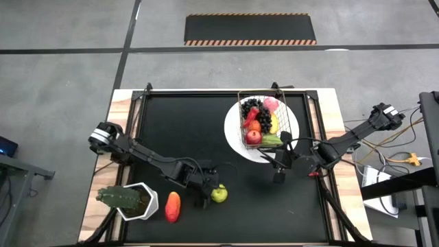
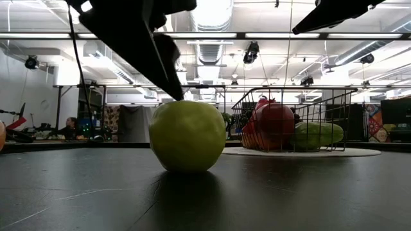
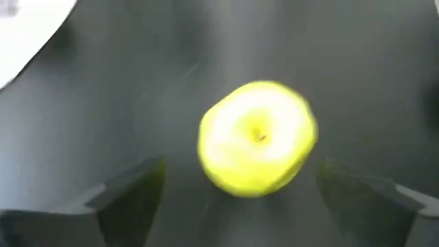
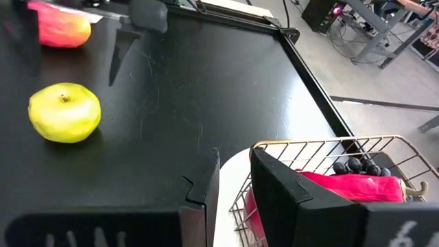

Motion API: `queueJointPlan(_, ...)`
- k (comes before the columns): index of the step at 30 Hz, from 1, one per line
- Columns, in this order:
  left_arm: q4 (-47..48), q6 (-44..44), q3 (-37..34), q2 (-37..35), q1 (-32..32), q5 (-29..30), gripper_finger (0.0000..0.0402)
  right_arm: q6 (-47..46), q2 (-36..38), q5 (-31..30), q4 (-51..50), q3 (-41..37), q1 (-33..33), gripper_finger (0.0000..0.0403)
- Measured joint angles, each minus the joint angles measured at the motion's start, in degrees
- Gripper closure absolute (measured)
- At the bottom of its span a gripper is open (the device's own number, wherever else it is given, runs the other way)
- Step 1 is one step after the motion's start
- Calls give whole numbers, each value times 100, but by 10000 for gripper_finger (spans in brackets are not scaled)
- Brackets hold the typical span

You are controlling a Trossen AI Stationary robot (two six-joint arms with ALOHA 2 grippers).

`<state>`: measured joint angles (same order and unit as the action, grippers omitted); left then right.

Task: Build produce basket
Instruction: Put the green apple into the wire basket

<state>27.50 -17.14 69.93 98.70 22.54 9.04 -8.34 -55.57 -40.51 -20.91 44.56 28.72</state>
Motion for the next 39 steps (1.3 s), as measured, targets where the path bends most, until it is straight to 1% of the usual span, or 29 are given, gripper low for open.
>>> queueJointPlan(2, -216, 243, -1, 91, 41, 4, 26, 0, 0, 2, -17, 0, 1, 330)
queueJointPlan(5, -300, 276, -3, 146, 50, -16, 8, -4, 0, 8, -43, 0, 1, 330)
queueJointPlan(8, -404, 258, -86, 146, 42, -62, 4, -2, 0, 15, -72, -1, 1, 330)
queueJointPlan(13, -1383, 271, -532, 238, 47, -85, 4, -9, 0, 17, -133, -2, 1, 330)
queueJointPlan(17, -1864, 392, -779, 257, 47, -77, 5, -20, 2, 17, -153, -2, 1, 330)
queueJointPlan(18, -2020, 415, -828, 271, 47, -41, 7, -18, 2, 20, -164, -2, 1, 330)
queueJointPlan(21, -2018, 547, -858, 406, 47, 9, 23, -15, 2, 17, -169, -2, 1, 330)
queueJointPlan(25, -2088, 563, -772, 615, 45, -106, 55, -7, 4, 17, -186, -2, 1, 330)
queueJointPlan(30, -2121, 599, -771, 623, 45, -126, 89, -15, 4, 15, -190, -2, 1, 330)
queueJointPlan(34, -2112, 592, -772, 614, 45, -125, 98, -14, 4, 16, -188, -2, 1, 330)
queueJointPlan(37, -2013, 584, -785, 459, 17, -48, 100, 36, 7, 67, -187, -6, 33, 330)
queueJointPlan(39, -2030, 580, -770, 294, -44, 42, 100, 190, 52, 295, -136, -73, 69, 330)
